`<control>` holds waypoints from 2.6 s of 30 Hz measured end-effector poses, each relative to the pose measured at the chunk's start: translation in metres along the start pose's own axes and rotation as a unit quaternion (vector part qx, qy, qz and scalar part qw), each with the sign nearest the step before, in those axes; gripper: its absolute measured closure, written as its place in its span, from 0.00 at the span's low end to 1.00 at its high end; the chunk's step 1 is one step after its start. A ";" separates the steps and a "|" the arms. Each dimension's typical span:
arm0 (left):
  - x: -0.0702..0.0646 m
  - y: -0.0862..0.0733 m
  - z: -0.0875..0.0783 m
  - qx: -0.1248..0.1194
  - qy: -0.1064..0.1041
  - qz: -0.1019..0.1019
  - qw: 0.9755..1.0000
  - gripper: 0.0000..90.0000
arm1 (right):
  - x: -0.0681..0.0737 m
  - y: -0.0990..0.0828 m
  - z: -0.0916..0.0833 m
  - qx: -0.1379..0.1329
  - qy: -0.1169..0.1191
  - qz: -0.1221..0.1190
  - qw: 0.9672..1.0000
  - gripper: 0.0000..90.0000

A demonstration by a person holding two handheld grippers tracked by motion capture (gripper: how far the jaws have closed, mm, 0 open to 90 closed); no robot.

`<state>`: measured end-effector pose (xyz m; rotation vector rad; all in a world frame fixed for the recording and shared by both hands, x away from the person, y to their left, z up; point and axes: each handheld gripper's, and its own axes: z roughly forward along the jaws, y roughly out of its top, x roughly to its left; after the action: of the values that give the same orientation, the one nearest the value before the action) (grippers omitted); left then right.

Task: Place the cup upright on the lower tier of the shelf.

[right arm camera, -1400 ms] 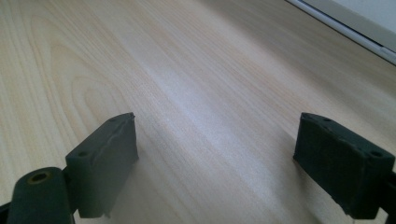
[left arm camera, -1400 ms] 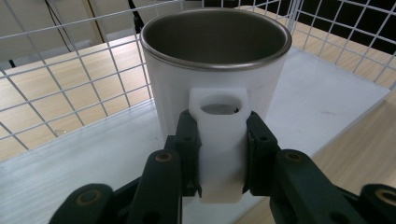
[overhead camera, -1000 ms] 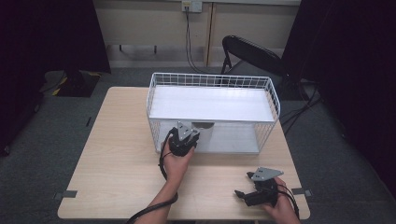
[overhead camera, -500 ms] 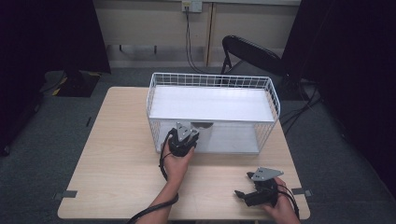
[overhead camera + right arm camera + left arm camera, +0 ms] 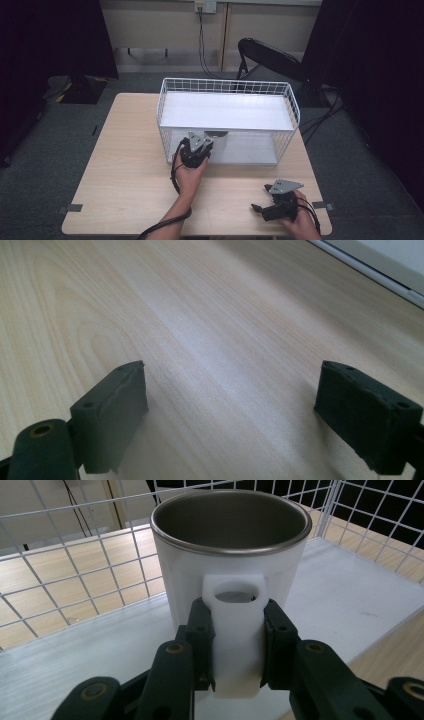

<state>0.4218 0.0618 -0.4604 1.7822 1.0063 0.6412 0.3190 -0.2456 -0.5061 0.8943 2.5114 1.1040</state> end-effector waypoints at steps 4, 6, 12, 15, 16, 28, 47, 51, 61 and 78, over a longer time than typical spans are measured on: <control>0.001 -0.001 0.000 -0.002 0.000 0.001 1.000 0.79 | 0.000 0.000 0.000 0.000 0.000 0.000 1.000 0.14; 0.001 -0.001 0.000 -0.004 -0.001 0.001 1.000 0.79 | 0.000 0.000 0.000 0.000 0.000 0.000 1.000 0.14; 0.005 -0.003 -0.001 0.000 -0.004 -0.005 1.000 0.75 | 0.000 0.000 0.000 0.000 0.000 0.000 1.000 0.14; 0.006 -0.003 -0.002 0.002 -0.005 -0.005 1.000 0.72 | 0.000 0.000 0.000 0.000 0.000 0.000 1.000 0.14; 0.006 -0.004 -0.001 0.007 -0.009 -0.012 1.000 0.67 | 0.000 0.000 0.000 0.000 0.000 0.000 1.000 0.14; 0.009 -0.013 -0.014 0.025 -0.007 -0.014 1.000 0.47 | 0.000 0.000 0.000 0.000 0.000 0.000 1.000 0.14; 0.019 -0.020 -0.039 0.030 -0.014 -0.014 0.999 0.43 | 0.000 0.000 0.000 -0.001 0.000 0.000 1.000 0.14; 0.020 -0.020 -0.044 0.041 -0.037 -0.016 0.998 0.34 | 0.000 0.000 0.000 -0.001 0.000 0.000 1.000 0.14; 0.026 -0.020 -0.071 0.040 -0.099 -0.018 0.994 0.23 | 0.000 0.000 0.000 0.000 0.000 0.000 1.000 0.14; 0.035 -0.044 -0.094 0.075 -0.142 0.025 0.987 0.18 | 0.000 0.000 0.000 -0.001 0.000 0.000 1.000 0.14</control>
<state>0.3515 0.1461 -0.4627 1.9706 0.8334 0.3341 0.3186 -0.2455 -0.5063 0.8933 2.5106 1.1058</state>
